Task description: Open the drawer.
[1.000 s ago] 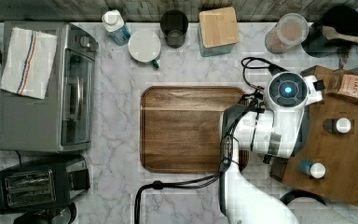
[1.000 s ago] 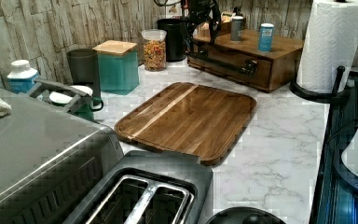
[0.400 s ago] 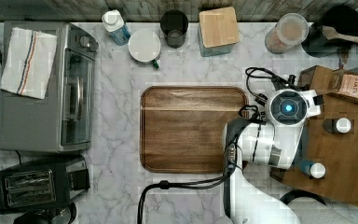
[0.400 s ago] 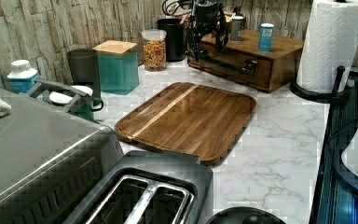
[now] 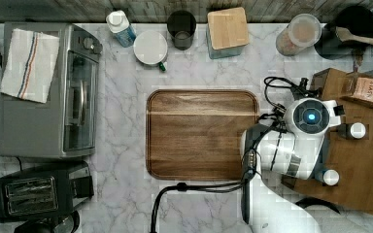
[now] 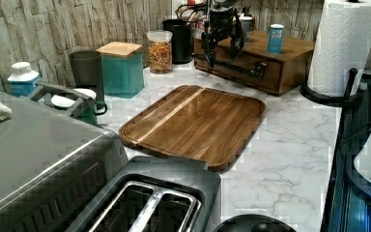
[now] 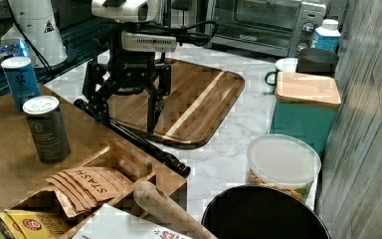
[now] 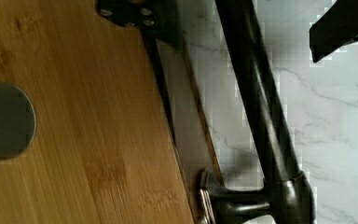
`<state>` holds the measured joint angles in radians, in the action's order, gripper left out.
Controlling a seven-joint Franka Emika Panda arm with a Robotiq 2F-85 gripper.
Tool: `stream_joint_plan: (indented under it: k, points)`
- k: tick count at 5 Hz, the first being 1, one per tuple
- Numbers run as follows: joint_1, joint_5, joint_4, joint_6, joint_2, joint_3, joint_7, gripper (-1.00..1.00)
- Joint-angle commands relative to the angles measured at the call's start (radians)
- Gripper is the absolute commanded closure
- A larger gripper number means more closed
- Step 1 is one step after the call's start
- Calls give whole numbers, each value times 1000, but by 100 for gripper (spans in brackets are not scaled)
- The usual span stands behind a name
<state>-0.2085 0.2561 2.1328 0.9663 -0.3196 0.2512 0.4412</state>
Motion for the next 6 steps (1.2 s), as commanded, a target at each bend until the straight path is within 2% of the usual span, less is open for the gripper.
stream_joint_plan:
  k: [1,3,4,5,6]
  points:
    - [-5,-116,-77,-11,-49,-59,76,-100]
    - [-6,-63,-66,62,-69,-57,114,-100]
    - [-32,-65,-62,75,-64,-85,163,-100]
    - [-24,-69,-33,86,-26,-95,214,-100]
    - [-62,-164,-30,89,-4,-157,364,-100]
